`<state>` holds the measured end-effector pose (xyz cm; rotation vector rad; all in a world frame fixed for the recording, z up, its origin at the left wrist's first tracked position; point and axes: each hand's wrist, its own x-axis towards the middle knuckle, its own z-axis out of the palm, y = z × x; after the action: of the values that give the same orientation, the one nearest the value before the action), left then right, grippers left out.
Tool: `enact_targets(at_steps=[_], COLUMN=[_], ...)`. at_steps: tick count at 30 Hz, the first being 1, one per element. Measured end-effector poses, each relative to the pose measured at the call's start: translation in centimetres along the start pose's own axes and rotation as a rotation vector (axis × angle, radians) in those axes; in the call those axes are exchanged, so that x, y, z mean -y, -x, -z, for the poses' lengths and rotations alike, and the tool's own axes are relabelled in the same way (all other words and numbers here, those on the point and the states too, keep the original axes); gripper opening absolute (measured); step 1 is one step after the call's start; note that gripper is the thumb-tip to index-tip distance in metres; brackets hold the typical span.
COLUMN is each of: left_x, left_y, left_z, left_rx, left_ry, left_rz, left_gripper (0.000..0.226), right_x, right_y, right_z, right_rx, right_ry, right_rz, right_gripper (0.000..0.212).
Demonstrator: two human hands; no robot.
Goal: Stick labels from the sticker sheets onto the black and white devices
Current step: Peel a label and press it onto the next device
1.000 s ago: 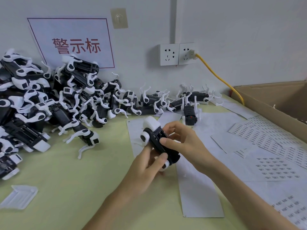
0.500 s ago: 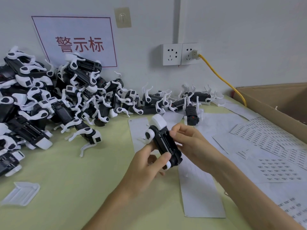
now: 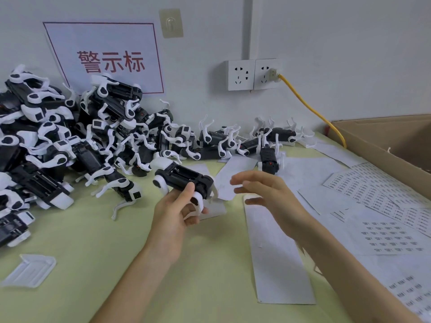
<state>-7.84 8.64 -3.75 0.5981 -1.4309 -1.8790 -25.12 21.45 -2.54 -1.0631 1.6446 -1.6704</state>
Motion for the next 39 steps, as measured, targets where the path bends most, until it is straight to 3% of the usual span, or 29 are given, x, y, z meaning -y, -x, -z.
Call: enact_targets(at_steps=[3,7,10,14,17,18,22,23,24,26,28,30,34,37,39], left_x=[-0.2,-0.2,-0.1,0.0,-0.2,-0.3,-0.6,-0.6,-0.6,-0.6,-0.7,-0.9,-1.4,-1.7,-1.8], left_y=[-0.1,-0.2,-0.4,-0.4,-0.1,0.0,-0.1,-0.1,-0.1,0.0,0.0,0.2,0.6,1.2,1.7], left_z=[0.3,0.4,0.4,0.4,0.4,0.5,0.9,0.9,0.8,0.7,0.6,0.6,0.7,0.3,0.1], left_rx=[0.0,-0.064,-0.089,-0.114,-0.129,-0.129,-0.079,-0.094,-0.118,-0.169,-0.159,-0.116,0.077,0.246,0.321], left_ry=[0.05,0.075,0.096,0.075,0.048,0.05,0.082,0.076,0.065,0.031,0.031,0.04,0.082,0.148,0.147], left_rz=[0.043,0.06,0.017,0.02,0.053,0.055,0.027,0.002,-0.014,-0.019,-0.025,-0.046,-0.042,-0.022,-0.029], left_gripper=[0.035,0.039,0.018,0.05,0.065,0.063,0.021,0.023,0.033,0.051,0.032,0.021,0.019,0.021,0.035], right_x=[-0.9,-2.2,-2.7,-2.2,-2.0,-1.9,-1.9,-2.0,-2.1,-1.6,-0.6,0.1,0.3,0.0,-0.1], right_y=[-0.4,-0.3,0.0,0.1,0.1,0.1,0.2,0.1,0.1,0.0,-0.3,-0.5,-0.3,-0.3,-0.1], right_z=[0.2,-0.9,-1.9,-2.3,-2.2,-2.1,-2.1,-2.0,-2.0,-1.7,-0.7,0.5,1.0,0.2,-0.3], right_rx=[-0.121,0.008,0.082,0.123,0.136,0.134,0.199,0.198,0.176,0.059,-0.01,-0.021,-0.047,-0.108,-0.166], right_ry=[0.421,0.804,0.953,0.919,0.906,0.887,0.981,0.988,0.93,0.549,0.031,-0.299,-0.371,-0.239,-0.145], right_rz=[0.045,0.03,0.028,0.036,0.027,0.032,0.054,0.075,0.105,0.113,0.102,0.112,0.104,0.127,0.187], right_gripper=[0.025,0.048,0.055,0.026,0.025,0.025,0.035,0.038,0.039,0.04,0.037,0.028,0.024,0.026,0.034])
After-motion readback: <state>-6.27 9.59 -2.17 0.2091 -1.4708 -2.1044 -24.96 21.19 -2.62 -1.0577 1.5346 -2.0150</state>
